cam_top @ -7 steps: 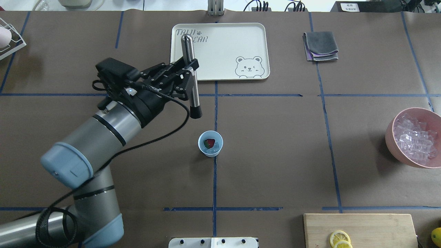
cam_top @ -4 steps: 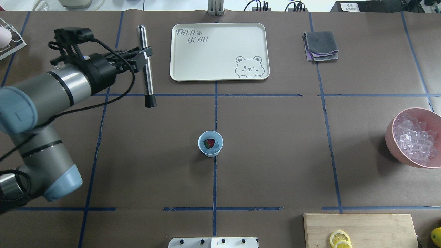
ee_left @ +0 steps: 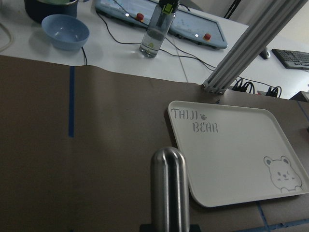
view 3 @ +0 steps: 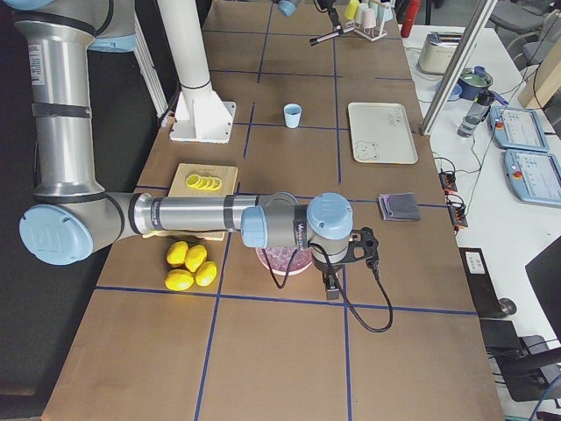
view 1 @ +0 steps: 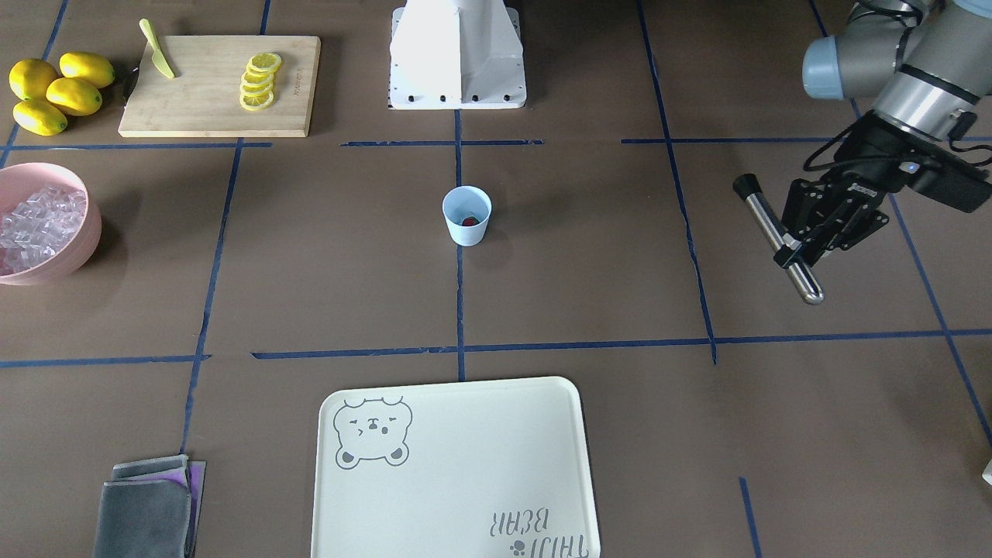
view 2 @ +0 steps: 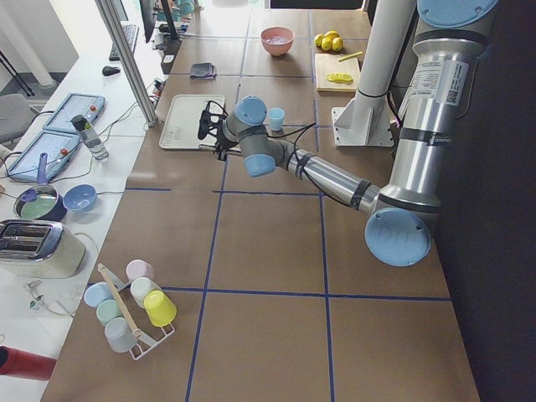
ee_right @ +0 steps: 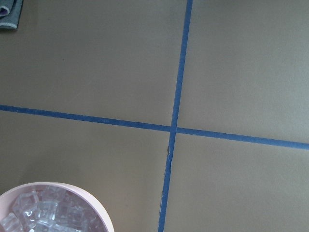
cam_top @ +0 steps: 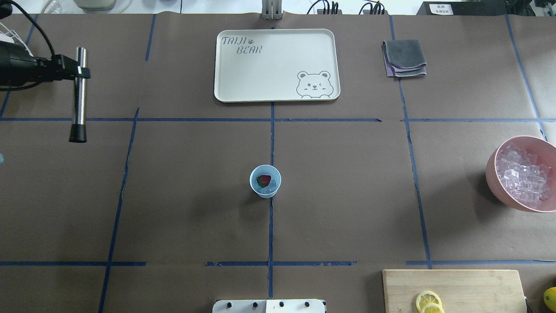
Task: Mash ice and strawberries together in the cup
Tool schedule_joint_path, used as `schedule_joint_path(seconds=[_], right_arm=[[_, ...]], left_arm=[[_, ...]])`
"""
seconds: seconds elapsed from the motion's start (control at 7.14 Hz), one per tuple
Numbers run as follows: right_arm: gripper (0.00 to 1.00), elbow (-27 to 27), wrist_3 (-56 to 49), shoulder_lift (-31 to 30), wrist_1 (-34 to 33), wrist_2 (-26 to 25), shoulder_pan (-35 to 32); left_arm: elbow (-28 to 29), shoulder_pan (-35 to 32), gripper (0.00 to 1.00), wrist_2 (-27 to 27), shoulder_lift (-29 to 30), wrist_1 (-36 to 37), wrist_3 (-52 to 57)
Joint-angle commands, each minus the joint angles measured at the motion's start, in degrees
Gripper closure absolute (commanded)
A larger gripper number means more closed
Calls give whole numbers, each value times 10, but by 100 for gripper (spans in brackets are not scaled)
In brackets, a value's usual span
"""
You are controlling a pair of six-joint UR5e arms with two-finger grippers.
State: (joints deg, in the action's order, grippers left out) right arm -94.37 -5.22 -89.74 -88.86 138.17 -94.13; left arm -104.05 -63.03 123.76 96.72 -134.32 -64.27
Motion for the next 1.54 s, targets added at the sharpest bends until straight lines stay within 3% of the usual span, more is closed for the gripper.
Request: schedule_joint_path(seconds=[0.0,0.28,0.56,1.4], right_arm=[[0,1,4,0,0,-1,0],[0,-2,6,1,0,0,0],[0,-2,6,1,0,0,0],[0,-2,6,5,1,-1,0]], left_arm=[[15,-49,100,97,-74,22,28],[62,-68,100,119,-126,24,135],[138,-68,100,112,-125,25,234],[218,-58,100,41,-102,24,245]])
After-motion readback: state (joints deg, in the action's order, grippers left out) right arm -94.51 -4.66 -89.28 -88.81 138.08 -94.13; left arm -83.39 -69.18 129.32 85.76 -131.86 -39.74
